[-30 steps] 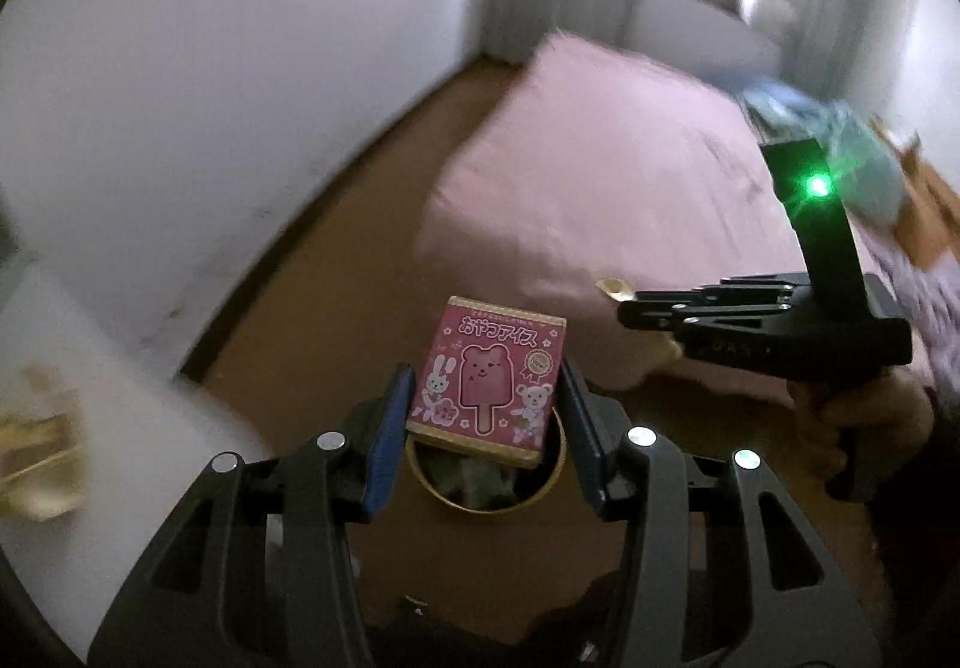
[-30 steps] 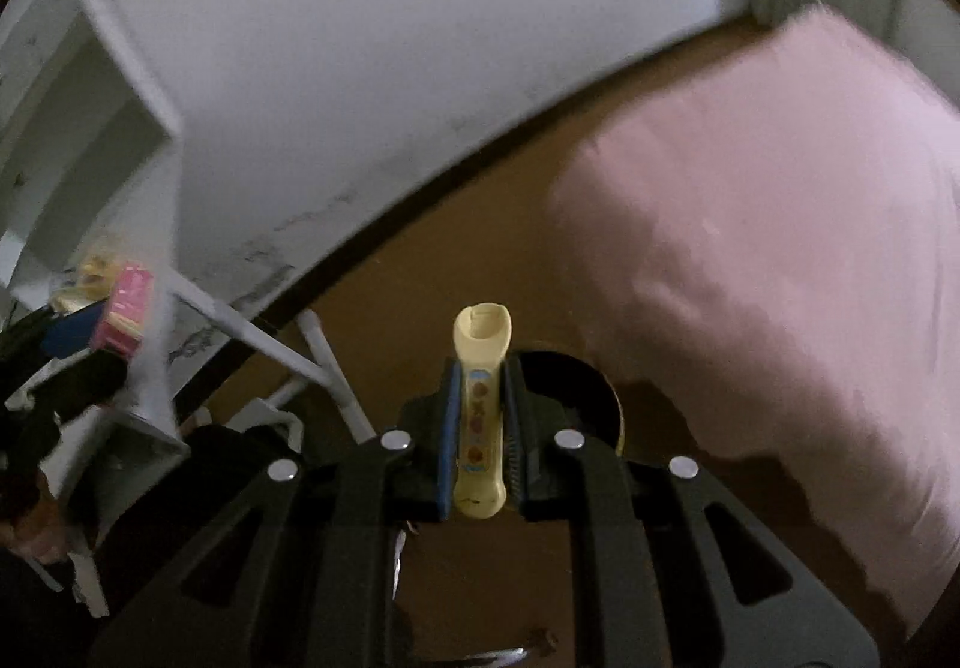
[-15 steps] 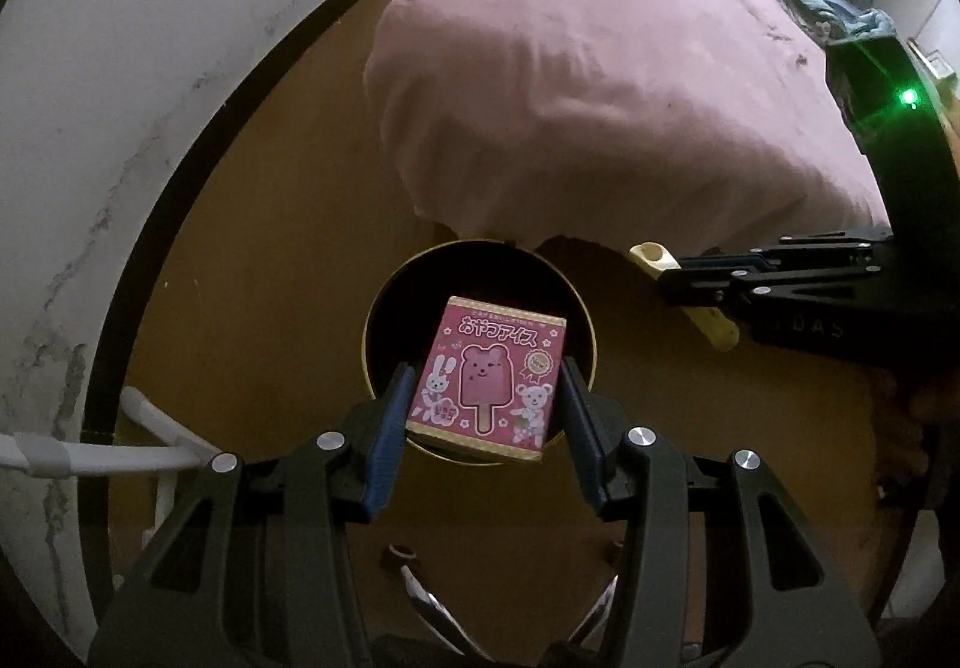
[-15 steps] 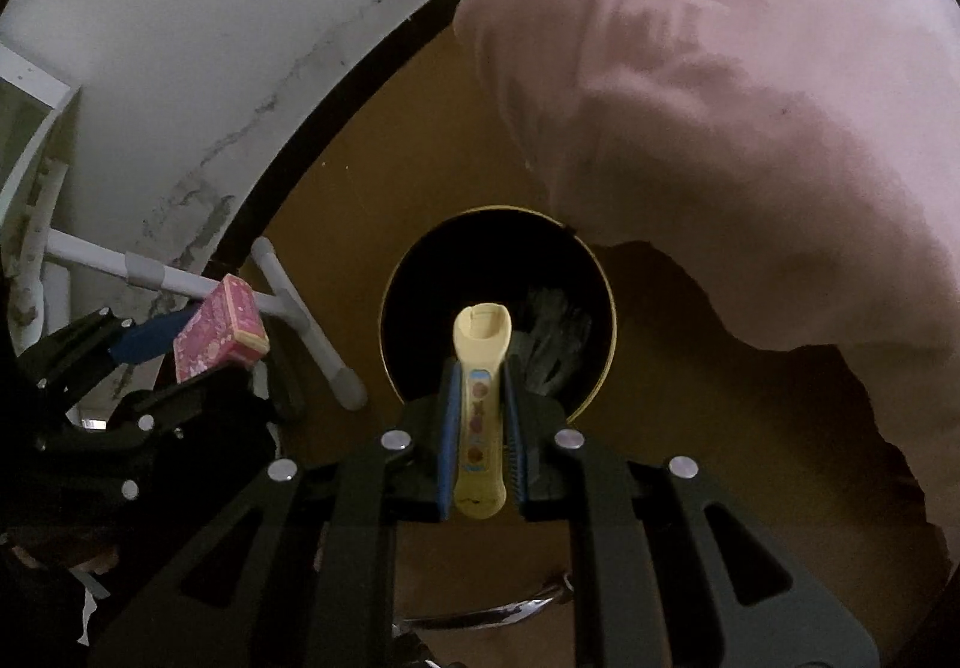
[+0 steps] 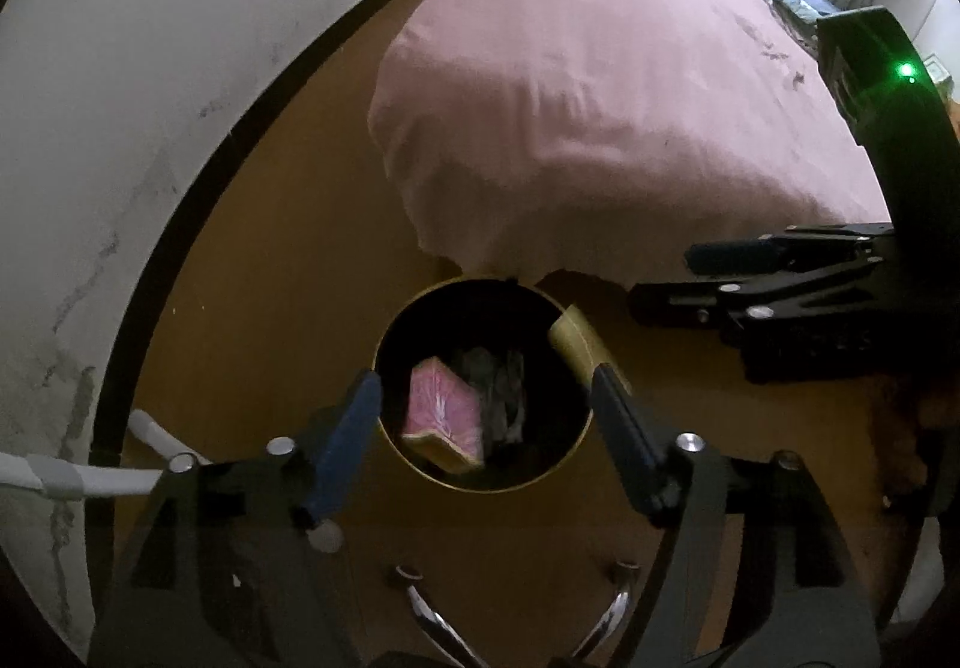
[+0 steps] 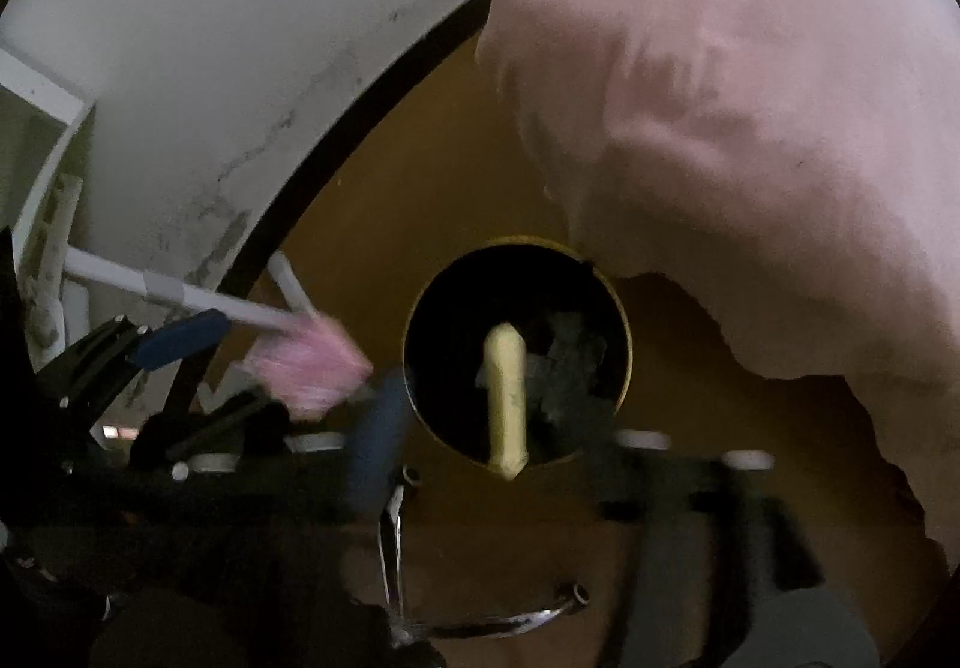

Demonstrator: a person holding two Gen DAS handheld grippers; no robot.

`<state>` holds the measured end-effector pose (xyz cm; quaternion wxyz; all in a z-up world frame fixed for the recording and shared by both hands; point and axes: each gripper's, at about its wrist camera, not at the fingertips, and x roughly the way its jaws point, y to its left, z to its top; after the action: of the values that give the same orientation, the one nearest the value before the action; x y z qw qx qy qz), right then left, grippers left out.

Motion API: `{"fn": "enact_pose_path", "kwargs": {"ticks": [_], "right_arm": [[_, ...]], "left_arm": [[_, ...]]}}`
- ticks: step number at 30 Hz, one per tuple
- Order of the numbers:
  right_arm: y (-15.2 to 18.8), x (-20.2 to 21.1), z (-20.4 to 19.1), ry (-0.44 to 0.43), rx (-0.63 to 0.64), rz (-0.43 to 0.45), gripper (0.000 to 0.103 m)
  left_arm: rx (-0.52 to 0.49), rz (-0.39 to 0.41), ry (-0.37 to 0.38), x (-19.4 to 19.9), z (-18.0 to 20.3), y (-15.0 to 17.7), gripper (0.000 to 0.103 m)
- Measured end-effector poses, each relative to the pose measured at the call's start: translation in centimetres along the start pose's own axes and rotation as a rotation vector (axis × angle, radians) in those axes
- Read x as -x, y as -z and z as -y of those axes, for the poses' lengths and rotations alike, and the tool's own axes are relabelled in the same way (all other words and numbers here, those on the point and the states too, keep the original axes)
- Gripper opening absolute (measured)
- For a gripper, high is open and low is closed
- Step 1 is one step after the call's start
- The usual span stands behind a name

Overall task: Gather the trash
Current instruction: 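Drop the pink box and yellow stick into the black bin, opening both grippers, then grasp the white printed tube with the left gripper while the right grasps grey socks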

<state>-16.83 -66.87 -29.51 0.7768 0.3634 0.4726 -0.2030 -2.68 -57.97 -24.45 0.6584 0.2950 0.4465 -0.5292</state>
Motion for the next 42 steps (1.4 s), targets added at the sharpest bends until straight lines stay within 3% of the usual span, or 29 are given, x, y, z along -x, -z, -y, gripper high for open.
{"fn": "enact_pose_path", "kwargs": {"ticks": [3,7,12,15,17,22,26,31,40,42], "right_arm": [[-0.3,2.1,-0.1,0.003,-0.009,0.036,0.07],[-0.3,6.0,-1.2,0.035,0.021,0.12,0.082],[-1.1,11.0,-7.0,0.017,0.135,0.22,0.084],[-1.3,13.2,-13.7,-0.045,0.266,0.28,0.087],[-1.0,14.1,-19.5,-0.102,0.375,0.304,0.088],[0.9,13.2,-33.5,-0.265,0.649,0.291,0.09],[3.3,10.8,-44.5,-0.341,0.829,0.231,0.09],[4.9,6.9,-55.0,-0.358,0.927,0.093,0.09],[4.3,-1.6,-67.9,-0.248,0.989,-0.059,0.09],[3.9,-3.3,-69.5,-0.215,0.988,-0.074,0.09]], "left_arm": [[-0.023,0.034,-0.014,2.2,0.7,-0.2,0.078],[-0.071,0.115,-0.054,8.1,2.2,0.0,0.093],[-0.088,0.195,-0.115,16.9,2.3,2.7,0.094],[0.008,0.257,-0.152,22.6,-0.9,6.2,0.096],[0.099,0.278,-0.221,26.2,-4.3,9.3,0.096],[0.402,0.248,-0.498,32.9,-14.7,18.3,0.096],[0.594,0.193,-0.607,35.4,-21.0,24.6,0.096],[0.736,0.176,-0.564,35.6,-26.0,28.9,0.096],[0.724,0.167,-0.536,33.9,-27.9,29.2,0.094],[0.7,0.15,-0.522,33.3,-27.9,28.9,0.084]]}}
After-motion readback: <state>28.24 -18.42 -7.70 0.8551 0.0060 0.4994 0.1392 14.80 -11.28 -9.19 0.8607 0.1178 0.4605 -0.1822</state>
